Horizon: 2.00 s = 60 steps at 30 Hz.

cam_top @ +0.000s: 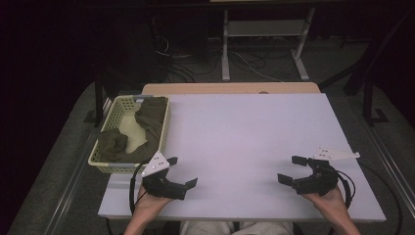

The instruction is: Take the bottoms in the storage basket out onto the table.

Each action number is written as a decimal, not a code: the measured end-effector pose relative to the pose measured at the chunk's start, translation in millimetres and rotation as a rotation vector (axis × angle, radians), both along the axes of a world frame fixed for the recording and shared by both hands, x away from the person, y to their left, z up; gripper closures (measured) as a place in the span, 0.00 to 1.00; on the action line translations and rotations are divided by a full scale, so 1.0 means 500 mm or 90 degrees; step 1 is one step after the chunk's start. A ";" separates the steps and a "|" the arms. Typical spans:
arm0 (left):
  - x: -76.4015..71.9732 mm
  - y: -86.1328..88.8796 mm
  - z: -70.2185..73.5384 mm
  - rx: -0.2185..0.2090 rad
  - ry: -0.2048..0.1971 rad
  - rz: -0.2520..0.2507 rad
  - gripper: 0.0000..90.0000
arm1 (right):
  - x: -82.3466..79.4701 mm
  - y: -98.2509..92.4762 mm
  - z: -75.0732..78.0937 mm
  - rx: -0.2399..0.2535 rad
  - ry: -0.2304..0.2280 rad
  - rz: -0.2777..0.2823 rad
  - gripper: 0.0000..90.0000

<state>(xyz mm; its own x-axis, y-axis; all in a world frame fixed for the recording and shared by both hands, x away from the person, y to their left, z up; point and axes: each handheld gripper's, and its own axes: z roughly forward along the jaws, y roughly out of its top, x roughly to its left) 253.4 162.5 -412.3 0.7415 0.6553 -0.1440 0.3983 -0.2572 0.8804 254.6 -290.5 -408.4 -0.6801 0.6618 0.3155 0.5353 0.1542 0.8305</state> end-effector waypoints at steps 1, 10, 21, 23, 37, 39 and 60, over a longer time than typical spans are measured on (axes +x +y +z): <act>0.000 0.000 0.000 0.000 0.000 0.000 0.00 | 0.000 0.000 0.000 -0.003 0.001 0.001 0.01; -0.001 0.000 0.000 0.005 0.001 0.004 0.00 | -0.003 0.002 0.000 -0.010 0.009 0.012 0.01; -0.013 0.007 0.013 -0.003 0.003 0.027 0.00 | -0.002 0.000 -0.001 -0.004 0.015 0.024 0.01; -0.016 0.008 0.016 -0.004 0.002 0.027 0.00 | -0.002 0.001 -0.001 -0.007 0.019 0.027 0.01; -0.008 0.013 0.040 0.017 0.015 0.012 0.00 | -0.003 -0.001 0.000 -0.008 0.021 0.026 0.01; -0.004 0.013 0.042 0.021 0.023 0.006 0.00 | -0.003 -0.002 0.000 -0.009 0.019 0.026 0.01; 0.016 0.024 0.090 0.059 0.047 -0.012 0.00 | -0.003 -0.004 -0.006 -0.012 0.023 0.030 0.01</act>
<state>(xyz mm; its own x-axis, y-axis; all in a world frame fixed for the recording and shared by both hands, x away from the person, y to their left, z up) 261.2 174.7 -367.2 0.7440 0.6538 -0.1378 0.4551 -0.3448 0.8210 253.0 -292.7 -411.4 -0.6990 0.6352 0.3286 0.5571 0.1956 0.8070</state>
